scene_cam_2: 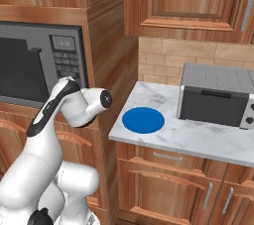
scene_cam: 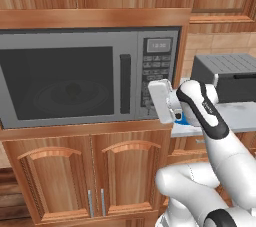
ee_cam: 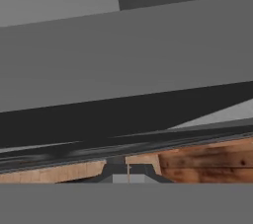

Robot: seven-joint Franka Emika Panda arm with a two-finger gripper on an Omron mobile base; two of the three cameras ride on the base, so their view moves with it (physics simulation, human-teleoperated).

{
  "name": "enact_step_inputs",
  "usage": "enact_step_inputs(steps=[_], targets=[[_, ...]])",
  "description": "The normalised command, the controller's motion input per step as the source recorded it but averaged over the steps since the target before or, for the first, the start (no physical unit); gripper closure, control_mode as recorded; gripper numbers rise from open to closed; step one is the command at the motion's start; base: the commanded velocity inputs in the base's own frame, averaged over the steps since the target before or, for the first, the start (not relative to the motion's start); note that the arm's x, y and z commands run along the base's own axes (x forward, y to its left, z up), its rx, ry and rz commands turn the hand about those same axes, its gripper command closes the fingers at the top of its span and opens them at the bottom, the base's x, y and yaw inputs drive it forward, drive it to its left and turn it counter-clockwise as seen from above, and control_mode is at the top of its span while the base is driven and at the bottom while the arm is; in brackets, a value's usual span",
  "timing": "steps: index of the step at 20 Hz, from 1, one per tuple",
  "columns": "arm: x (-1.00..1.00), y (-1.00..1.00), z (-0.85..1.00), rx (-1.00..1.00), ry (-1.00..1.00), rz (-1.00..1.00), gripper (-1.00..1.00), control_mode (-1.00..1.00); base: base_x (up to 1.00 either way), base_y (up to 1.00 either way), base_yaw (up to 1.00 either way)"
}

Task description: Pick the broccoli from the counter and place it in the microwave. Then turn on the microwave.

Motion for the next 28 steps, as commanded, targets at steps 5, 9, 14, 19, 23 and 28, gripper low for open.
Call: enact_step_inputs(steps=[5,9,14,19,23,28], targets=[[0.12,0.0,-0.06,0.0,-0.07,0.0,1.0,-1.0,0.0,0.0,0.0],[0.03,0.0,-0.04,0.0,-0.11,0.0,1.0,-1.0,0.0,0.0,0.0],[0.0,-0.02,0.0,0.0,-0.11,0.0,1.0,-1.0,0.0,0.0,0.0],[0.0,-0.11,0.0,0.0,-0.03,0.0,1.0,-1.0,0.0,0.0,0.0],[0.0,-0.24,0.0,0.0,0.0,0.0,1.0,-1.0,0.0,0.0,0.0],[0.01,-0.2,0.0,0.0,0.0,0.0,1.0,-1.0,0.0,0.0,0.0]])
